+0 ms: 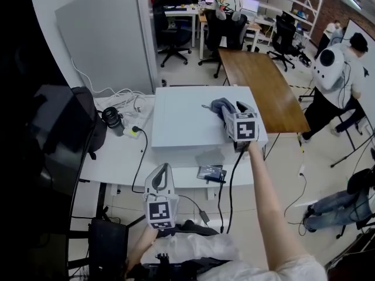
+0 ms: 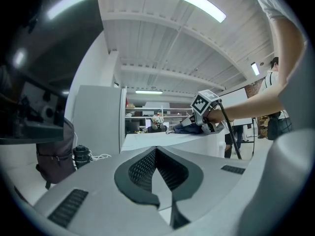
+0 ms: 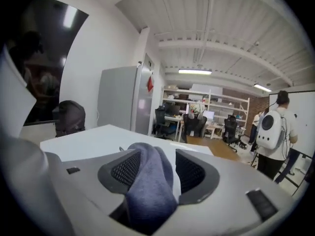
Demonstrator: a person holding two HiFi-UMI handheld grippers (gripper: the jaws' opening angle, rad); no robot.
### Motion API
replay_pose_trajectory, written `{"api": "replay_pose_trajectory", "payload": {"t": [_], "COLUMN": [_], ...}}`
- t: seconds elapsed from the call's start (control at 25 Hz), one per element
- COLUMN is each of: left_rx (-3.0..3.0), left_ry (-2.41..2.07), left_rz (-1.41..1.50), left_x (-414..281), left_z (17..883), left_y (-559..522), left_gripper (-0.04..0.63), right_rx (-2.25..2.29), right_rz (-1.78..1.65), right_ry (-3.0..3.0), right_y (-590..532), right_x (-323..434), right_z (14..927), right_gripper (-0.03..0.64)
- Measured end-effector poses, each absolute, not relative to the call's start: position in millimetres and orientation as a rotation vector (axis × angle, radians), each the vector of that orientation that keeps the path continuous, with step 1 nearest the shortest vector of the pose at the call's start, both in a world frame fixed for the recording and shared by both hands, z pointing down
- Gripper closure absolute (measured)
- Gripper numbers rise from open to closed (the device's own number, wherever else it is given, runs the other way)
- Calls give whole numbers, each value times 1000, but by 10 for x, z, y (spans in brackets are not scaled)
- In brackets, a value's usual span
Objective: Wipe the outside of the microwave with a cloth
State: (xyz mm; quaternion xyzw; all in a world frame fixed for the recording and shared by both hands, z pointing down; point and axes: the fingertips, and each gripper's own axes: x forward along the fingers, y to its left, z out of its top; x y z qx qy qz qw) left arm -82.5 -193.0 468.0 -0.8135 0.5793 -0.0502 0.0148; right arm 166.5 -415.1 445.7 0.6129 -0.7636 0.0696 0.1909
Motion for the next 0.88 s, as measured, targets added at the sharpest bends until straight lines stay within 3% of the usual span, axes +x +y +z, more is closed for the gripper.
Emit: {"api": "replay_pose_trajectory", "payload": {"t": [0.32,0.4,0.6,0.88], "left_rx": [-2515,-2524,-2545,-2558], "left_ry": [1779,1770,1736,1671], "left_rz": [-163,-161,-145,-67], "left_x": [-653,-592,-512,-549], "left_z": [4667,4681,4659,4527], "left_y": [-1835,-1772,-1566,-1130], "left_gripper": [603,603,603,603], "right_rx": [1953,1957,1972,1910], "right_rz": [-82,-43,145,216], "right_ry": [-2501,-2630,-2733,-2612], "right_y": [-3198,-2771,-1824,-1017], "right_x": [1743,1705,1523,1115], "right_z": [3328,3177,3446,4117], "right_gripper": [372,411,465,469]}}
